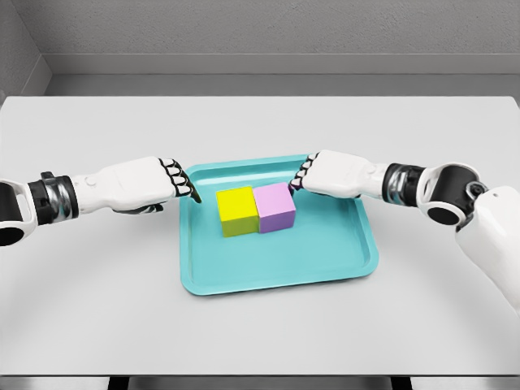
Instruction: Push two cubes
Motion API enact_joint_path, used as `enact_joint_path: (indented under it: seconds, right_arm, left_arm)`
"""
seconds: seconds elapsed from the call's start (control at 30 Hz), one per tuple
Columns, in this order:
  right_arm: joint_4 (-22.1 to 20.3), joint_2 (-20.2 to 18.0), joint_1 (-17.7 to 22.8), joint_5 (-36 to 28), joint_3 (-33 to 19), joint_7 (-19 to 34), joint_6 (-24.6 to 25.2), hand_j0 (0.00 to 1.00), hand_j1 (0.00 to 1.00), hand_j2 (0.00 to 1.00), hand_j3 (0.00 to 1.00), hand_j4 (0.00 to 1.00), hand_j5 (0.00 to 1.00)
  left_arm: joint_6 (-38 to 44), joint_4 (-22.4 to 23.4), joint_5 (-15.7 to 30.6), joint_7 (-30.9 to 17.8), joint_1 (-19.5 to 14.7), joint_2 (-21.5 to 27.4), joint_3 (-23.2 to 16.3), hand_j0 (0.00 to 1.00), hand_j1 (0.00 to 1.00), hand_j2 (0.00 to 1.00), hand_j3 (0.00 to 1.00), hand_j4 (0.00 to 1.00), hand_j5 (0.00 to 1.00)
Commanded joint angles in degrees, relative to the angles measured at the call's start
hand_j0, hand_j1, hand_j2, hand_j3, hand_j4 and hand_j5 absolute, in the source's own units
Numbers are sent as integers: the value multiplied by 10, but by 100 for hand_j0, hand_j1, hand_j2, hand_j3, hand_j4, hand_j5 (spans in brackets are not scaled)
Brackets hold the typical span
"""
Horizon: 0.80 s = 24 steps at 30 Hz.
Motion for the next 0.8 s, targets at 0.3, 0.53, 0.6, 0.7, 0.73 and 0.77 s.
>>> enact_joint_path:
  seconds: [0.3, 0.53, 0.6, 0.7, 0.73, 0.77]
  right_arm:
    - [-4, -42, -9, -10, -10, -2, 1, 64, 64, 64, 64, 64, 64]
    - [-132, -214, 6, -140, -104, -4, 1, 65, 65, 65, 65, 65, 65]
    - [-131, -222, 32, -143, -142, -3, 1, 65, 65, 65, 65, 65, 65]
    - [-125, -227, 67, -142, -176, -3, 1, 78, 78, 78, 78, 78, 78]
    - [-125, -227, 73, -142, -180, -3, 1, 91, 91, 91, 91, 91, 91]
    - [-124, -228, 75, -142, -180, -3, 1, 99, 99, 99, 99, 99, 99]
  left_arm:
    - [1, 1, 36, 0, -4, 33, 14, 74, 74, 74, 74, 74, 74]
    - [1, 109, 105, 1, 6, 96, 67, 100, 100, 100, 100, 100, 100]
    - [1, 112, 105, 1, 6, 97, 69, 100, 100, 100, 100, 100, 100]
    - [1, 115, 105, 1, 4, 97, 71, 100, 100, 100, 100, 100, 100]
    - [1, 131, 107, 0, 4, 96, 72, 100, 100, 100, 100, 100, 100]
    - [1, 134, 107, 0, 5, 96, 81, 100, 100, 100, 100, 100, 100]
